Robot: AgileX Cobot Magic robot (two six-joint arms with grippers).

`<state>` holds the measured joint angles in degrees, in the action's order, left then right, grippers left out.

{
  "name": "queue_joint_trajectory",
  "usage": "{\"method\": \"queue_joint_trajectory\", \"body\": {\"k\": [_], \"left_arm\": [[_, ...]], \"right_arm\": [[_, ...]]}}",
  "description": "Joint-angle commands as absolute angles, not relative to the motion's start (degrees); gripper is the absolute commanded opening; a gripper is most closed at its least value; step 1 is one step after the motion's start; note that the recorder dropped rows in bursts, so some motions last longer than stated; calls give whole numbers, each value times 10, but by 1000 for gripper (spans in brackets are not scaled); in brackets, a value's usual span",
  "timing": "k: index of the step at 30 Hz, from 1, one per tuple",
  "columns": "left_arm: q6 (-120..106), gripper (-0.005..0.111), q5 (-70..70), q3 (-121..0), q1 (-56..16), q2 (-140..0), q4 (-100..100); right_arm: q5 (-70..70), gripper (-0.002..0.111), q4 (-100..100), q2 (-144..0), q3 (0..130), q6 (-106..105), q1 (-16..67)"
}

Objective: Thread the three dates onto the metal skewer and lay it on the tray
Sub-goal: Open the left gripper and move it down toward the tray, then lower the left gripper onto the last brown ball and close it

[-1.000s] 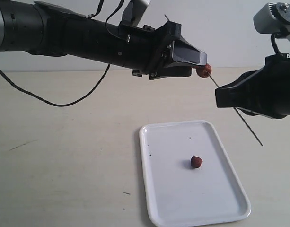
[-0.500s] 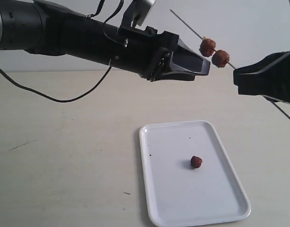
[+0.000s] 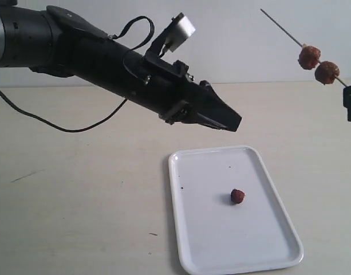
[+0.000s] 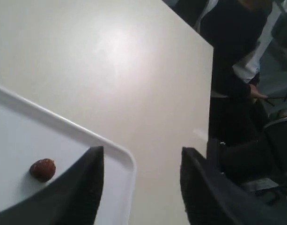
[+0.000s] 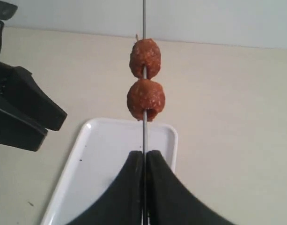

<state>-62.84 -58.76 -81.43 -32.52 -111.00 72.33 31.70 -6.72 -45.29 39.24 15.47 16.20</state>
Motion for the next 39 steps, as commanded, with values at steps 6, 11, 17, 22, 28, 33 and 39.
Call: {"method": "queue_joint_trajectory", "body": {"k": [6, 11, 17, 22, 28, 33, 39], "left_arm": [[-576, 51, -365, -807, -426, -1135, 523], [-580, 65, -265, -807, -498, -1156, 320], [-580, 73, -236, -807, -547, -1185, 113], [-578, 71, -222, -807, -552, -1201, 92], [-578, 70, -222, -810, -552, -1221, 82], [-578, 70, -212, -824, -552, -1234, 75], [-582, 70, -202, -842, -552, -1236, 62]], "right_arm": [[353, 0, -91, -454, 398, 186, 160], [352, 0, -89, -454, 398, 185, 160], [351, 0, -73, -454, 398, 181, 160], [353, 0, -71, -454, 398, 181, 160], [353, 0, -70, -454, 398, 181, 160], [352, 0, -70, -454, 398, 181, 160], [350, 0, -70, -454, 398, 181, 160]]}}
